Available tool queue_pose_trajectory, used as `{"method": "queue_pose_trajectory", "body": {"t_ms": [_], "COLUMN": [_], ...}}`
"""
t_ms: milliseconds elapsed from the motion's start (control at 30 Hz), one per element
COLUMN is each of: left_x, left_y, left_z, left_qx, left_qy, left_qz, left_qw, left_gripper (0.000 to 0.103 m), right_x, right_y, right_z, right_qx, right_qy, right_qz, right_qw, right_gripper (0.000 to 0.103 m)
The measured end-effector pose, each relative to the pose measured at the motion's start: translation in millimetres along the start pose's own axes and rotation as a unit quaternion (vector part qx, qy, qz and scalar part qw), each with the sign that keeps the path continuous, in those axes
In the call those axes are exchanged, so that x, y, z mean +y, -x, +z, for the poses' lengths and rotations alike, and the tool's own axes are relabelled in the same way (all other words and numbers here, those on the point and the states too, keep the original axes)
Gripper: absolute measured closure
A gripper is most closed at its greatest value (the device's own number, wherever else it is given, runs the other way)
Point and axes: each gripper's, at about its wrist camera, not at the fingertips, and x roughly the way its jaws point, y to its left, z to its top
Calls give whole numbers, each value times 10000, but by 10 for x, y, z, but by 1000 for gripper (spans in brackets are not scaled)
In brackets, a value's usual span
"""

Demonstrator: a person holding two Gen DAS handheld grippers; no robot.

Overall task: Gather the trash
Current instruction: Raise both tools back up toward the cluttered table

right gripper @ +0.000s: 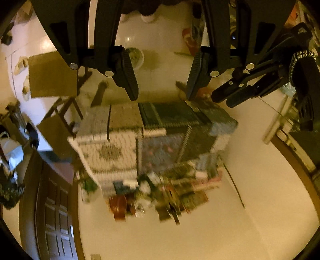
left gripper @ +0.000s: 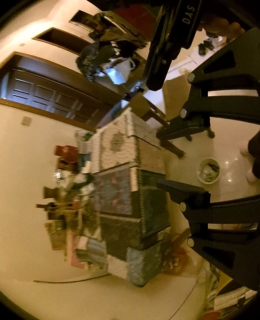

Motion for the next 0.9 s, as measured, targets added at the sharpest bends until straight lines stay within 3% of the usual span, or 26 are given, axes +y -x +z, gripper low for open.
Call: {"method": "queue_pose_trajectory", "body": {"t_ms": [133, 233, 400, 467, 500, 567, 633, 900], "left_x": [81, 125, 183, 194, 193, 193, 195, 231], "left_y": [377, 651, 1001, 1072, 1091, 1099, 1080, 678], "left_z": [165, 278, 398, 443, 466, 507, 542, 799], "left_qx": [-399, -729, -1278, -1386, -1431, -1520, -1635, -1612], "left_qy": [-19, -147, -221, -227, -231, -244, -220, -38], "left_qz": [-38, -6, 35, 0, -10, 24, 115, 235], "left_qw": [9992, 9972, 9915, 9901, 9894, 9881, 9862, 9866], "left_gripper": [62, 62, 49, 37, 33, 14, 7, 6], "right_x": [223, 349, 503, 524, 525, 513, 485, 213], "right_y": [266, 451, 695, 740, 757, 788, 760, 471], "right_z": [108, 163, 228, 260, 264, 294, 338, 658], "right_qx": [-451, -858, -1487, -1639, -1713, -1892, -1950, -1876], "right_qy": [200, 306, 498, 537, 527, 496, 481, 483], "right_qz": [-110, -195, -361, -439, -476, -566, -653, -725], "right_qw": [9987, 9957, 9870, 9840, 9826, 9791, 9774, 9784], "right_gripper": [56, 49, 41, 29, 25, 16, 11, 10]}}
